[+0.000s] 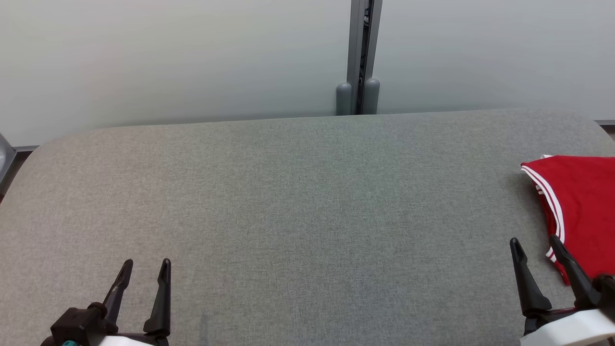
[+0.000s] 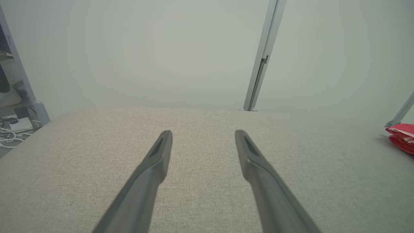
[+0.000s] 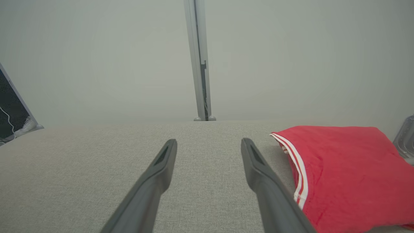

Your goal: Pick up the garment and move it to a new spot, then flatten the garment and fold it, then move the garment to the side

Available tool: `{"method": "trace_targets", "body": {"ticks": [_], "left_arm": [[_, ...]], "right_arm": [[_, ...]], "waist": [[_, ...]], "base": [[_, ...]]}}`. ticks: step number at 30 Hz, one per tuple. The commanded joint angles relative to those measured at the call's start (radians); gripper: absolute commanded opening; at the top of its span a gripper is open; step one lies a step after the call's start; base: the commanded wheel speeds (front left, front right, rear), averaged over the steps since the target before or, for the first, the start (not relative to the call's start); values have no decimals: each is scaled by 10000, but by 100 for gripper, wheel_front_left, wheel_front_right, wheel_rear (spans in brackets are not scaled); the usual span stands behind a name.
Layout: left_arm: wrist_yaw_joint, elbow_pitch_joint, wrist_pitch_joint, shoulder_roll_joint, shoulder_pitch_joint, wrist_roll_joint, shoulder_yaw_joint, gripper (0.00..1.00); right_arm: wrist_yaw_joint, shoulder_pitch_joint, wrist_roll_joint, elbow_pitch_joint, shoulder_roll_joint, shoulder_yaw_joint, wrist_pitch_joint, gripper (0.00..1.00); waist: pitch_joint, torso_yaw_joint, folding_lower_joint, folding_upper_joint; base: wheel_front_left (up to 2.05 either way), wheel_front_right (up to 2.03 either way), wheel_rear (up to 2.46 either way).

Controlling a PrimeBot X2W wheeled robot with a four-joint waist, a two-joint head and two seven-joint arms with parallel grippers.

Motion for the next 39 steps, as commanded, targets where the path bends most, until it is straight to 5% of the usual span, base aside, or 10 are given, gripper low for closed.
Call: {"method": "trace_targets", "body": {"ticks": [1,26,27,39], "left_arm": [[58,-10,-43,75,-84,-32,1,100],[209,-70,-111,121,-123,-87,-35,100],[203,59,-77,-35,8,-96,-59,0],[-96,178,556,-323,-97,-1899,482,0]], "right_arm": [[-1,76,5,-48,-45,-37,-64,100],[-1,107,-4,-89,57,-66,-110,100],[0,15,0,104,105,-42,-56,0],[0,-84,2067,334,208,157,-32,0]], "waist": [[27,7,0,-1],[157,-15,0,-1],[157,-15,0,-1],[142,-5,0,-1]], "base": [[0,0,0],[0,0,0],[0,0,0],[0,0,0]]}}
